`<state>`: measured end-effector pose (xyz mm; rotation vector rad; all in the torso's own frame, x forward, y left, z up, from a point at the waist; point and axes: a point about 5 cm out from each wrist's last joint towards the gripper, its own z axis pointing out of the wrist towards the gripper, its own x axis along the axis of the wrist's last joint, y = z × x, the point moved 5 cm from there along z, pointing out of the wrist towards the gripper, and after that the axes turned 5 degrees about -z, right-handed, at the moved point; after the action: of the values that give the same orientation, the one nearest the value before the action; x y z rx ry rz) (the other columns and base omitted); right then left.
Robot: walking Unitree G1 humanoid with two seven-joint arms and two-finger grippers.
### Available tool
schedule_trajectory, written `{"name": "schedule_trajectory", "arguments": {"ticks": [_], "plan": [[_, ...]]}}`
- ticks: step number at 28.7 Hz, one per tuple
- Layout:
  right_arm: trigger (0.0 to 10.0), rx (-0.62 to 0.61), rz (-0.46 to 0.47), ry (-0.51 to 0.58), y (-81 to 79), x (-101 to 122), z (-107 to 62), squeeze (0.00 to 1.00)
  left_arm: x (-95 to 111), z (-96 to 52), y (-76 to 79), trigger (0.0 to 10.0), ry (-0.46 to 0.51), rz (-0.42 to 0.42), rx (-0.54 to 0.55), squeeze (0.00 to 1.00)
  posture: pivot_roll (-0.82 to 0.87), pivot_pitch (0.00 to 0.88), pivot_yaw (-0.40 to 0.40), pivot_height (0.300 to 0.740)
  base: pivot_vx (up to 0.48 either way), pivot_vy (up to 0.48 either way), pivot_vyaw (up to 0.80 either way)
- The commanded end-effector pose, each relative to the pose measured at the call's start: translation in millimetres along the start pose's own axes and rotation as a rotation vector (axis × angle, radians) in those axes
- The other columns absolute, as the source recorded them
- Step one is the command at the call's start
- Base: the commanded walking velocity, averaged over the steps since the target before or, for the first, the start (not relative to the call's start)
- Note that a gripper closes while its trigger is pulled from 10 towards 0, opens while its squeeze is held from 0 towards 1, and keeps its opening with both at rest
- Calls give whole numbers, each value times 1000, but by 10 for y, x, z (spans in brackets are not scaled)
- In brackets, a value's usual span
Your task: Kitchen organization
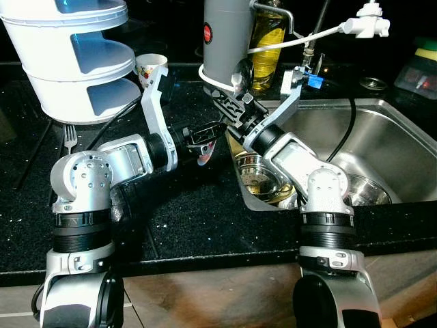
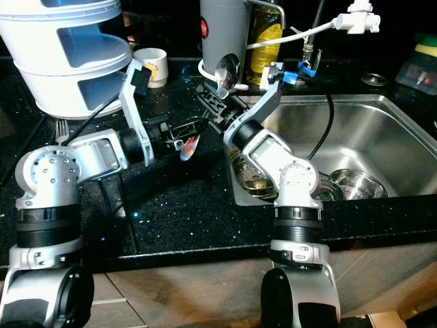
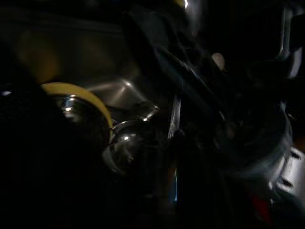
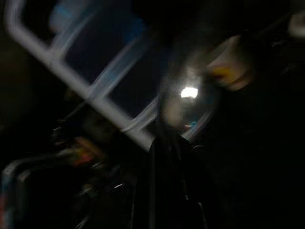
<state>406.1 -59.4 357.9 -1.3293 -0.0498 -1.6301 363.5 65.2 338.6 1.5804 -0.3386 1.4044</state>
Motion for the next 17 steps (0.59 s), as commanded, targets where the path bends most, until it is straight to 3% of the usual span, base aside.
{"name": "schedule_trajectory", "arguments": {"ticks": [1,2,3,4,5,10,12,14,17], "plan": [[0,-99,-99,74,244,213,-84,0,-8,-28,-96,10000,-6,13,61,1000,48,196,-17,740,0,0,0],[0,-99,-99,74,244,213,-84,0,-8,-28,-96,10000,-6,13,61,1000,48,196,-17,740,0,0,0],[0,-133,-145,86,342,282,-108,0,-22,-33,-166,10000,-16,46,110,827,52,196,-17,740,0,0,0],[0,-133,-145,86,342,282,-108,0,-22,-33,-166,10000,-16,46,110,827,52,196,-17,740,0,0,0],[0,-143,-158,91,376,309,-117,0,-31,-36,-195,10000,-22,60,129,0,52,196,-17,740,0,0,0],[0,-170,-201,115,484,440,-153,0,-39,-57,-236,10000,-25,57,145,0,56,195,-17,740,0,0,0],[0,-230,-373,108,597,497,-181,0,-92,-40,-293,10000,-45,127,190,0,58,196,-17,740,0,0,0],[0,-280,-582,54,727,436,-197,0,-179,38,-229,10000,-71,250,176,0,58,192,-14,740,0,0,0],[0,-306,-736,-54,914,189,-228,0,-325,210,-75,10000,-91,437,140,0,62,190,-11,740,0,0,0]]}}
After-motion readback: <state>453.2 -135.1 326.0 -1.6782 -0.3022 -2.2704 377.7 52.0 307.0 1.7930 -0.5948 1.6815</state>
